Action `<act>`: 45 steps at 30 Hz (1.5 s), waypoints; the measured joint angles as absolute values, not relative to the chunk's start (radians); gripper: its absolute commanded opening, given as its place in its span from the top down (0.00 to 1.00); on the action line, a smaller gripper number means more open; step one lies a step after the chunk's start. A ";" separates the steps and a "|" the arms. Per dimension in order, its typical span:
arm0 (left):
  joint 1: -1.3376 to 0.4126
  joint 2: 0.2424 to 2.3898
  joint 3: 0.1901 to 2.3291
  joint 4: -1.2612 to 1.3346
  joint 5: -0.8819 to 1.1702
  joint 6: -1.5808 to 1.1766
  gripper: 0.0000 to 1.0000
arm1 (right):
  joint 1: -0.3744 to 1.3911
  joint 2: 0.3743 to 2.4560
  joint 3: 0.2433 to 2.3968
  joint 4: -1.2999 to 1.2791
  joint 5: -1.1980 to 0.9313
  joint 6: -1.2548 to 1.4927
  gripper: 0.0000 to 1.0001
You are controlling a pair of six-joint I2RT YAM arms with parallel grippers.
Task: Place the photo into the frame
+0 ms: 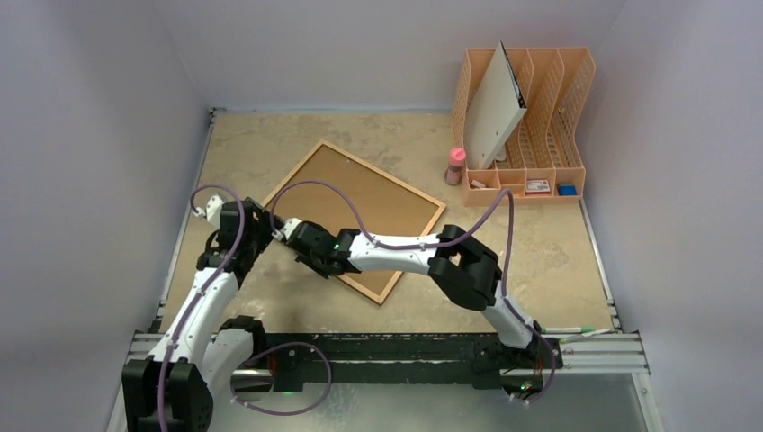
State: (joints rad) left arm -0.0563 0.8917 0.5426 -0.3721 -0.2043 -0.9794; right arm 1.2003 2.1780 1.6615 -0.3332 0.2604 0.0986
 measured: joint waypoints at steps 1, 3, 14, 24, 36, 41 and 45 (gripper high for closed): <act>-0.056 0.897 0.537 -0.358 -0.196 -0.985 0.25 | 1.200 2.175 1.660 -0.336 0.259 0.101 1.00; -0.052 0.907 0.518 -0.324 -0.181 -0.994 0.25 | 1.199 2.169 1.657 -0.345 0.252 0.105 1.00; -0.052 0.906 0.427 -0.273 -0.105 -1.020 0.25 | 1.171 2.061 1.645 -0.323 0.208 0.163 1.00; -0.053 0.876 0.396 -0.197 -0.038 -1.029 0.27 | 1.142 2.020 1.644 -0.300 0.155 0.202 1.00; -0.053 0.876 0.337 -0.015 0.081 -1.061 0.35 | 1.108 1.977 1.644 -0.300 0.076 0.223 1.00; -0.053 0.874 0.302 0.083 0.109 -1.117 0.47 | 1.098 1.966 1.645 -0.302 0.049 0.230 1.00; -0.053 0.857 0.297 0.107 0.108 -1.142 0.67 | 1.099 1.967 1.674 -0.342 0.047 0.215 1.00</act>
